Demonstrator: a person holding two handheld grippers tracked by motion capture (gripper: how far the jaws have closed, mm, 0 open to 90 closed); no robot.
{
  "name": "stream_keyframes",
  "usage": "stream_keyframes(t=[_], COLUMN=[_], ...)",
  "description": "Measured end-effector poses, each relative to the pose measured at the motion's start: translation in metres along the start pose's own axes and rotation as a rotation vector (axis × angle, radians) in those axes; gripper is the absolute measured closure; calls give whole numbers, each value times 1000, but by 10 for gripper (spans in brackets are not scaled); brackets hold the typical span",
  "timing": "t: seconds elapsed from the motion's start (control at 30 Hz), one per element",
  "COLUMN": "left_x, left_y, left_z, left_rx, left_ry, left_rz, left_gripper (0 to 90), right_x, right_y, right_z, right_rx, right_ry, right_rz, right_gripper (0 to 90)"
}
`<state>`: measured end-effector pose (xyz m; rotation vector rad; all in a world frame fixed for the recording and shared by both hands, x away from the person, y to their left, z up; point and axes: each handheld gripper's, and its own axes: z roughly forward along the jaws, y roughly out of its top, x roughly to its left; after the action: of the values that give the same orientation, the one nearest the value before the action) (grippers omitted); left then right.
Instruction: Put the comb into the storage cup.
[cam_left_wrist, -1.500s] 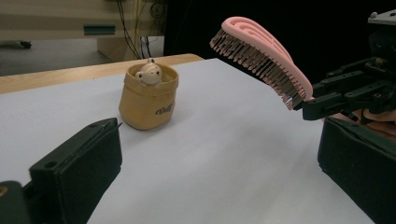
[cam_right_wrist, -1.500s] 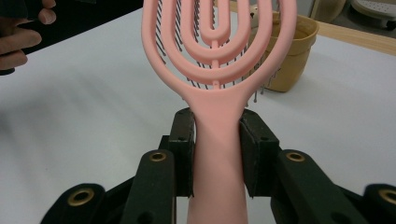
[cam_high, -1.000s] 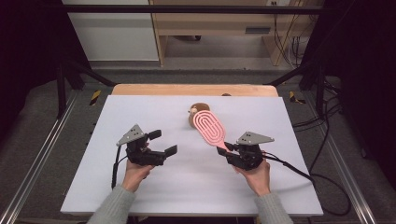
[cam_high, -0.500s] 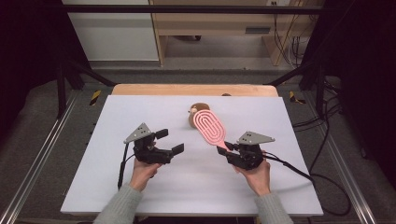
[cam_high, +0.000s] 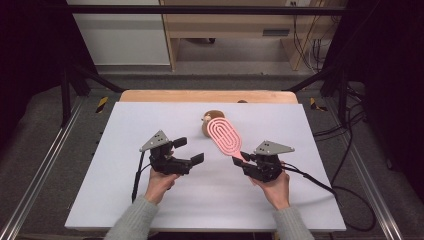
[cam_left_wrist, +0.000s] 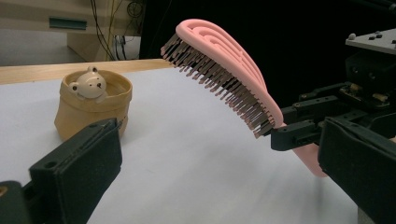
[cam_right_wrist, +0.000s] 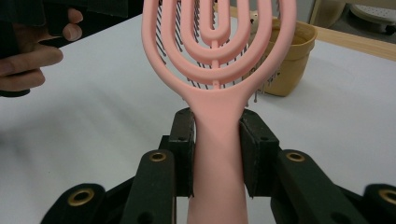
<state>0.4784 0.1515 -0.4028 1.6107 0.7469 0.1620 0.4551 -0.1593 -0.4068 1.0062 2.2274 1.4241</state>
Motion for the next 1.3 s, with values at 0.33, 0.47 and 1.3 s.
stream_keyframes(t=[0.33,0.47,1.3], left_x=[-5,-7,-18], left_y=[2,3,7], left_z=[12,16,41], left_rx=[2,2,0], left_ry=[-16,-18,-19], left_rz=[-16,-24,-64], left_gripper=[0,0,0], right_x=[0,0,1], right_y=[0,0,1], right_z=[0,0,-2], right_rx=[-1,0,-14], right_ry=[1,1,3], right_rz=[0,0,-3], right_gripper=[696,696,696])
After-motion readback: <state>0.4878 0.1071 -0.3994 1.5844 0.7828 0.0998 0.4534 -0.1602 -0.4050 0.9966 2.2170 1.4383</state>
